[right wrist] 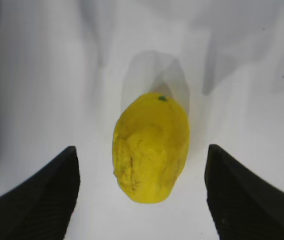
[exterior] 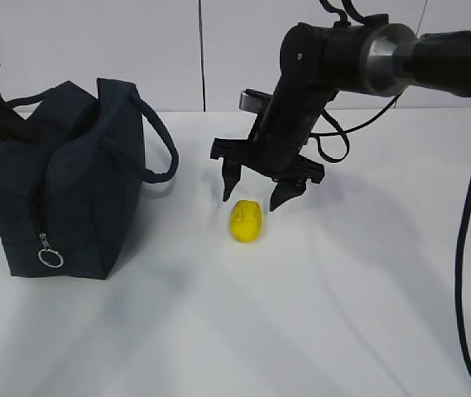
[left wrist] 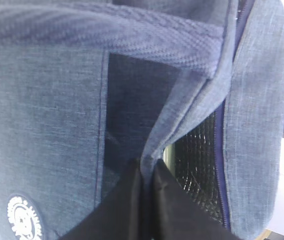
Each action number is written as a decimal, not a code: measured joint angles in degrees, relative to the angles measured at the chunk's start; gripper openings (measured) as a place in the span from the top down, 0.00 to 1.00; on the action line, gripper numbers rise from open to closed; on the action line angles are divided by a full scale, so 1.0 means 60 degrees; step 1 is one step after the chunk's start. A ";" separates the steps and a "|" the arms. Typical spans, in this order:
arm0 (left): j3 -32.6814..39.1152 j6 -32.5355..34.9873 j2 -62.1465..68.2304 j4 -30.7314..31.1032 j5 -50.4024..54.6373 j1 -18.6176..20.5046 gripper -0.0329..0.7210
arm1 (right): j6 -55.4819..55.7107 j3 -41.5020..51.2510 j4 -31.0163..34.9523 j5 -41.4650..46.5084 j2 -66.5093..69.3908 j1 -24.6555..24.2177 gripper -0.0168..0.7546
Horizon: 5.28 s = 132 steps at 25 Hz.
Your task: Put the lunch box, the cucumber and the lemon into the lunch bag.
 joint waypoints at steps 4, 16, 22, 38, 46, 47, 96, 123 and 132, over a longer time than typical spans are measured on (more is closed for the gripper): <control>0.0000 0.0000 0.0000 0.0000 0.0000 0.0000 0.97 | 0.0039 0.0000 0.0000 -0.0145 0.0000 0.0000 0.23; 0.0000 0.0000 0.0000 0.0016 0.0000 0.0000 0.97 | 0.0097 0.0000 0.0085 -0.0253 0.0188 0.0000 0.23; 0.0000 0.0036 0.0000 0.0016 0.0000 0.0000 0.97 | 0.0097 0.0000 0.0159 -0.0253 0.0472 0.0000 0.22; 0.0000 0.0072 0.0000 0.0016 -0.0018 0.0000 0.97 | 0.0097 0.0000 0.0217 -0.0193 0.0623 0.0000 0.27; 0.0000 0.0072 0.0000 -0.0118 0.0002 0.0000 0.97 | 0.0079 0.0000 0.0065 -0.0171 0.0623 0.0000 0.40; 0.0000 0.0072 0.0000 -0.0118 0.0002 0.0000 0.97 | 0.0079 0.0000 0.0043 -0.0156 0.0623 0.0000 0.42; 0.0000 0.0717 0.0000 -0.2231 0.0015 -0.0392 0.97 | -0.2042 -0.5007 0.5348 0.1286 0.0984 0.0344 0.50; 0.0000 0.0743 0.0000 -0.1907 0.0015 -0.0392 0.97 | -0.2601 -0.6878 0.4189 0.1807 0.1837 0.0430 0.26; 0.0000 0.0743 0.0000 -0.1315 0.0015 -0.0392 0.97 | -0.1488 -0.7253 0.2049 0.1963 0.1837 0.0449 0.26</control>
